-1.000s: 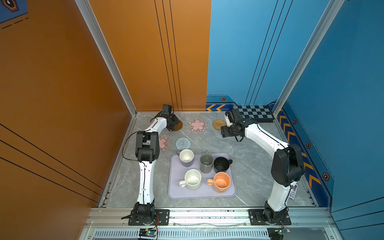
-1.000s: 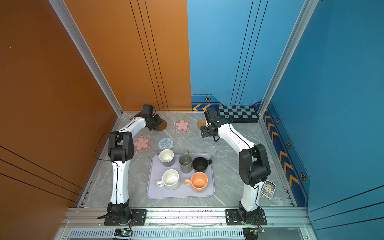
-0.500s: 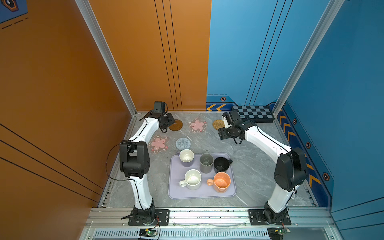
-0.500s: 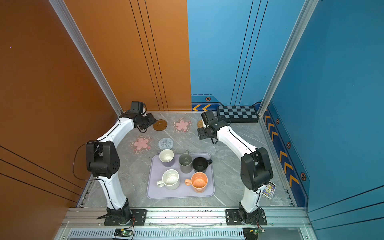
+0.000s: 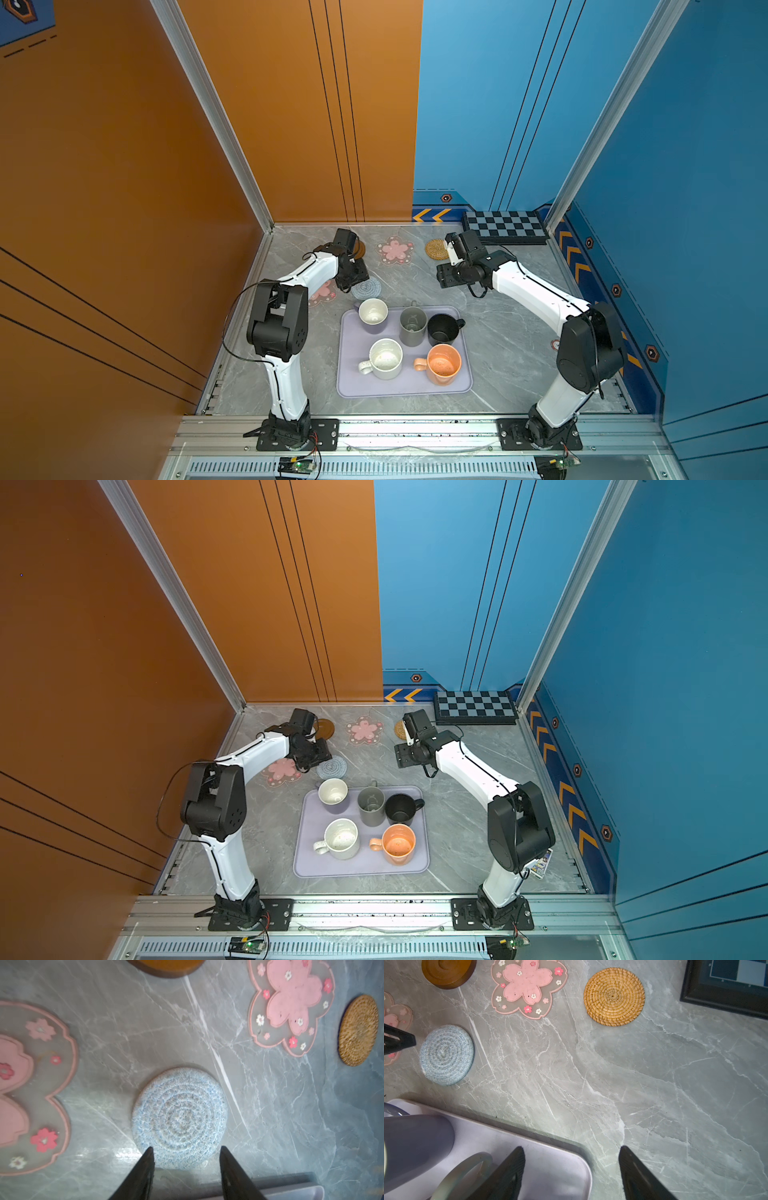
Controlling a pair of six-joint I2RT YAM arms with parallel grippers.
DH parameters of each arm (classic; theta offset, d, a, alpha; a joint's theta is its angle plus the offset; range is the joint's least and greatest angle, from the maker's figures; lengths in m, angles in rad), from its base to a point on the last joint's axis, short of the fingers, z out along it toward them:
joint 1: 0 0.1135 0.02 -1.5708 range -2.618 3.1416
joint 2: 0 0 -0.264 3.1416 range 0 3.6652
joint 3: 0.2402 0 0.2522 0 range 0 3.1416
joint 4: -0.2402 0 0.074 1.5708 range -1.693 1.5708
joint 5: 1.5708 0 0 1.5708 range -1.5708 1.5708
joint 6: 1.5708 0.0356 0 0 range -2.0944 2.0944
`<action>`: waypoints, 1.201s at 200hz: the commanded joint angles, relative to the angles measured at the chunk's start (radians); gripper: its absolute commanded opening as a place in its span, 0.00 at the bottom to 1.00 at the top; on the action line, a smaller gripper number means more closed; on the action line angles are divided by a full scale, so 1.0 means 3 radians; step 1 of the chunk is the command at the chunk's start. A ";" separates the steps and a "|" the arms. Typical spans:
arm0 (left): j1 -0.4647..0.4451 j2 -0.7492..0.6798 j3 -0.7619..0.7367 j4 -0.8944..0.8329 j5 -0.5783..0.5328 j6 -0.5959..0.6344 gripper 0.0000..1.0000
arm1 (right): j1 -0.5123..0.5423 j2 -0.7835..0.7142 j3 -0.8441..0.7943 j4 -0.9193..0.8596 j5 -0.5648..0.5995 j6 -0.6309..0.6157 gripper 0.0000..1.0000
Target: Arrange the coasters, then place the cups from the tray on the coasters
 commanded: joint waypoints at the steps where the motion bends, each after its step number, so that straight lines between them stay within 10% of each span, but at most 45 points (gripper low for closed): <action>1: 0.0029 -0.0198 -0.0120 -0.0063 -0.0159 -0.0026 0.51 | 0.0028 -0.0080 -0.0020 0.0087 -0.0122 0.0027 0.74; 240: -0.0036 0.0580 0.0335 -0.0058 0.0111 -0.0080 0.48 | 0.0405 0.0376 0.0400 0.0087 -0.0195 0.0157 0.72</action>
